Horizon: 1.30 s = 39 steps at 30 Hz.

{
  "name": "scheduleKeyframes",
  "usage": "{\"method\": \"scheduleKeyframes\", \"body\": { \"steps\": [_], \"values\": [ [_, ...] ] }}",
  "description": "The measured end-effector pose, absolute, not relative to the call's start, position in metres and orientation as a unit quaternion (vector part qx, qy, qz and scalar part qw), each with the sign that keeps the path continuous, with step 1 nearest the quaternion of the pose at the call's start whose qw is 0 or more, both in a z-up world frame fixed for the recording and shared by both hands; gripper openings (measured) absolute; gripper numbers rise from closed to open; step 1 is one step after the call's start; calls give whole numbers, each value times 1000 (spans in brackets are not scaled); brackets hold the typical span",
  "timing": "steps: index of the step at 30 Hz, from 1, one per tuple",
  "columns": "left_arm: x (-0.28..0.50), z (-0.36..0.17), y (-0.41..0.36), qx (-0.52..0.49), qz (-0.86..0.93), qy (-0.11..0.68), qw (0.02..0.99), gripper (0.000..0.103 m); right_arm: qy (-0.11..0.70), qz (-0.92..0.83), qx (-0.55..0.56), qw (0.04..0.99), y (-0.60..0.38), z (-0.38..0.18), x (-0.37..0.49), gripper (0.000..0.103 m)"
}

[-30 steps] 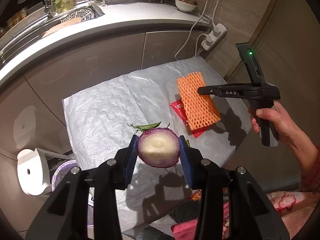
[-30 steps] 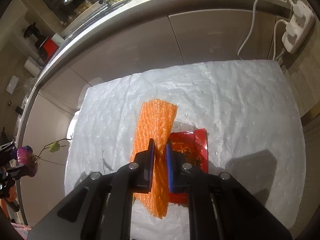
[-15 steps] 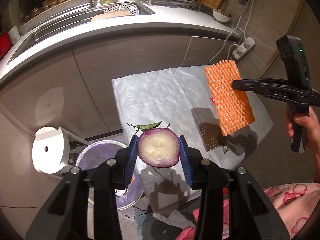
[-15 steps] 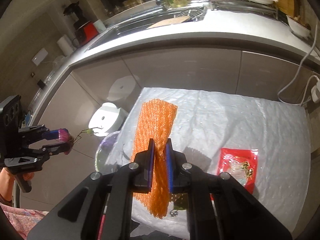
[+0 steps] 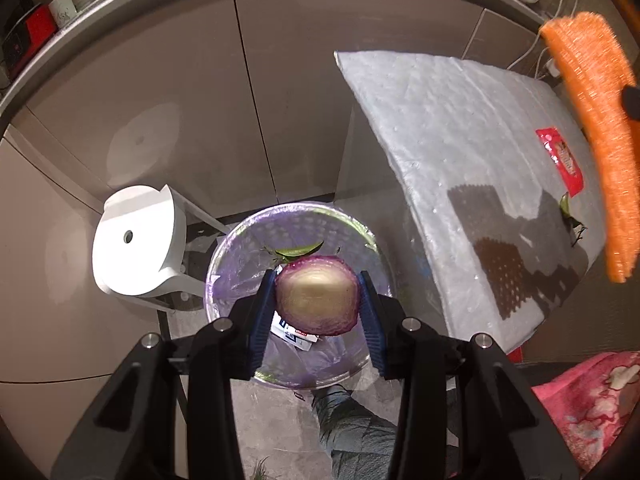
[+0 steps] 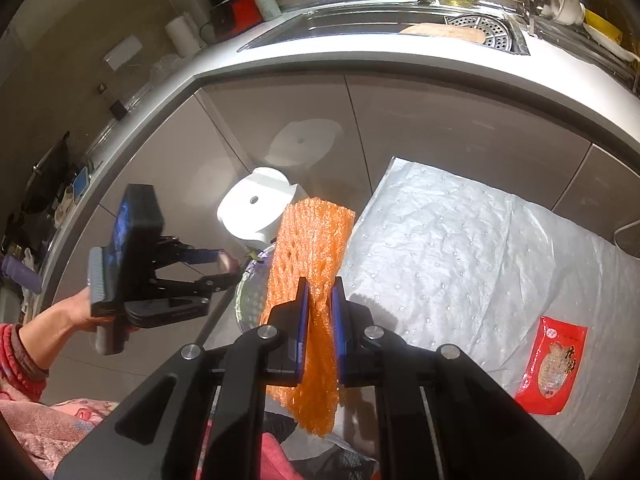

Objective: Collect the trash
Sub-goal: 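Carry the onion to the bin with left gripper while right gripper lifts the foam net, then open the left gripper to drop the red onion into the bin, then carry the orange foam net over the bin and release it with the right gripper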

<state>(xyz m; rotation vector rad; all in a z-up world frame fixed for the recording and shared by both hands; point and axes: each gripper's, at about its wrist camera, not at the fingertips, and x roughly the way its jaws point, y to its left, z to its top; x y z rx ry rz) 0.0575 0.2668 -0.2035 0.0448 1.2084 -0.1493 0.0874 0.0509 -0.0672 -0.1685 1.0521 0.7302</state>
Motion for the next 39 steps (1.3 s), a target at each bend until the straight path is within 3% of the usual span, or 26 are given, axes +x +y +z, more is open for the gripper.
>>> {"method": "scheduleKeyframes", "body": {
  "steps": [10,12,14,16,27,29,31,39],
  "values": [
    [69,-272,277,18,-86,607,790,40,506,325,-101,793,78,-66,72,12],
    [69,-276,280,15,-83,612,786,44,508,324,-103,791,81,-67,71,12],
    [69,-273,283,14,-76,610,789,64,509,324,-103,791,83,-68,71,12],
    [69,-266,284,14,-73,601,796,71,509,326,-102,790,84,-68,71,12],
    [58,-204,283,-9,-71,566,821,71,508,340,-108,784,97,-82,77,12],
    [49,-183,286,-12,-65,551,832,75,514,342,-108,779,103,-92,81,12],
    [39,-163,291,-14,-53,534,844,85,519,347,-109,774,112,-104,84,12],
    [2,-113,319,-25,-11,506,862,88,544,370,-125,742,173,-168,97,12]
  ]
}}
